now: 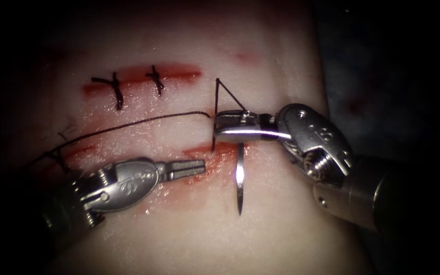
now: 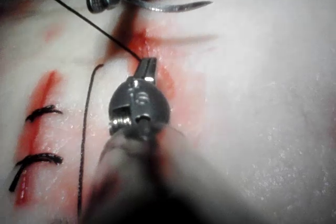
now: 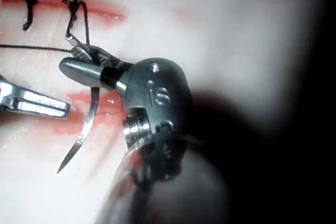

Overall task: Wound Closure
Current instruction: Open wound opening with left hand

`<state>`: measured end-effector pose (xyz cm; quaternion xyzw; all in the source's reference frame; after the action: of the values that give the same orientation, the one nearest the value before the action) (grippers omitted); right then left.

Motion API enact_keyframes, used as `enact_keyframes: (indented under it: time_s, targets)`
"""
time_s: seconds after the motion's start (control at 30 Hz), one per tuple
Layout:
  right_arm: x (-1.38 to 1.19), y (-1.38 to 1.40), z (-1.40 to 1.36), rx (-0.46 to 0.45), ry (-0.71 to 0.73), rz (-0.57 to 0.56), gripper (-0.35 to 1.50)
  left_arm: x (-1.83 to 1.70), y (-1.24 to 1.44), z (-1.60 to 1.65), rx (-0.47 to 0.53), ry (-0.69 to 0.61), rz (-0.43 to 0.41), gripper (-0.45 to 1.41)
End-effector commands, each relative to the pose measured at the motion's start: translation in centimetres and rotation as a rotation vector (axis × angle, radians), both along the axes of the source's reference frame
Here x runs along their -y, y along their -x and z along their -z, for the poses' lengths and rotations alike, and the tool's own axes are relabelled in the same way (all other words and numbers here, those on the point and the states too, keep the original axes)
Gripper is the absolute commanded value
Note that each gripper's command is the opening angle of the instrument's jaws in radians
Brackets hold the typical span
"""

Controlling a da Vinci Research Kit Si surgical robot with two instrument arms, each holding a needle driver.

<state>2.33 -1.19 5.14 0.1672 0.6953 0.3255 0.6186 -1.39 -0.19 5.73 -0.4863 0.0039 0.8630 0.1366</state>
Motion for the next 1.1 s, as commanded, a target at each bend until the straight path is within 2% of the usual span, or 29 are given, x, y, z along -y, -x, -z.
enact_keyframes:
  time_s: [0.03,0.2,0.4,0.97,1.1]
  targets:
    - [0.0,-0.07,-0.06,-0.001,0.001,0.002,-0.35,-0.03,0.07,-0.08,-0.013,-0.001,-0.015,-0.45]
    - [0.01,-0.07,-0.05,0.001,0.006,-0.007,-0.35,-0.03,0.15,-0.2,-0.073,-0.022,-0.055,-0.45]
    - [0.02,-0.05,-0.05,0.004,0.004,-0.009,-0.35,-0.02,0.22,-0.34,-0.094,-0.035,-0.092,-0.45]
    - [0.06,-0.03,-0.02,0.013,0.045,-0.008,-0.35,-0.31,0.17,-0.6,-0.151,-0.031,-0.072,-0.45]
    - [0.06,-0.03,-0.02,0.013,0.045,-0.009,-0.35,-0.34,0.16,-0.64,-0.182,-0.051,-0.093,-0.45]
